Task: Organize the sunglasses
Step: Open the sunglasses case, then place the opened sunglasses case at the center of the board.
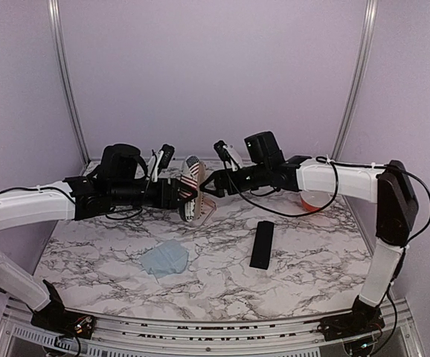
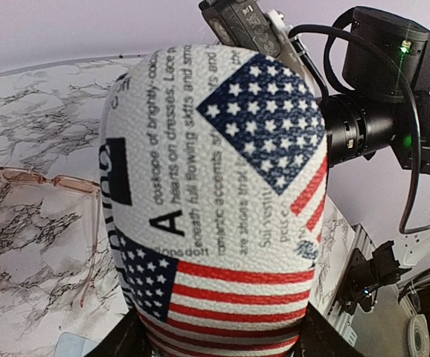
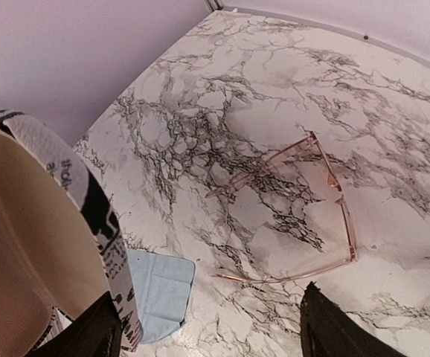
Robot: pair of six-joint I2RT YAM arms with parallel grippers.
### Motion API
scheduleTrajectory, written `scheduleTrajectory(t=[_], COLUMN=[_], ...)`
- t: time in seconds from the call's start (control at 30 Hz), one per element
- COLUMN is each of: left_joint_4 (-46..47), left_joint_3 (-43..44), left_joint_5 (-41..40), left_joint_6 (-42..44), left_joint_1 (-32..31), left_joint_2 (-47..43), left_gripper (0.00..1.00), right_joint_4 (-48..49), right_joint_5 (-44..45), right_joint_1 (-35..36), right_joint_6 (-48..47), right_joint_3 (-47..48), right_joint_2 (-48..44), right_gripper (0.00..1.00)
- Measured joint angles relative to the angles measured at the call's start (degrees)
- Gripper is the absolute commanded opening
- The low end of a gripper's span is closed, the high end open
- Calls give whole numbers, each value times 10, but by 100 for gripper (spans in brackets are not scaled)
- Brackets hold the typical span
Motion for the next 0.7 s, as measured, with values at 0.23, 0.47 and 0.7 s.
scheduleTrajectory(t=[0.23,0.47,0.7], left_joint_4=[9,18,24], left_joint_3=[10,36,62], left_joint_5=[18,33,91], left_joint_6=[2,-8,-55], left_joint_1=[-8,-5,-6], left_joint_2=[9,63,184], left_gripper=[21,22,26], right_joint_4=[21,7,-21], right_joint_5=[-73,-82,-56], right_joint_1=[-29,-52,-56], right_joint_6=[9,-2,-3], right_joint_3=[-72,-145,-219], right_joint_2=[-62,-136,-191], right_gripper=[85,90,91])
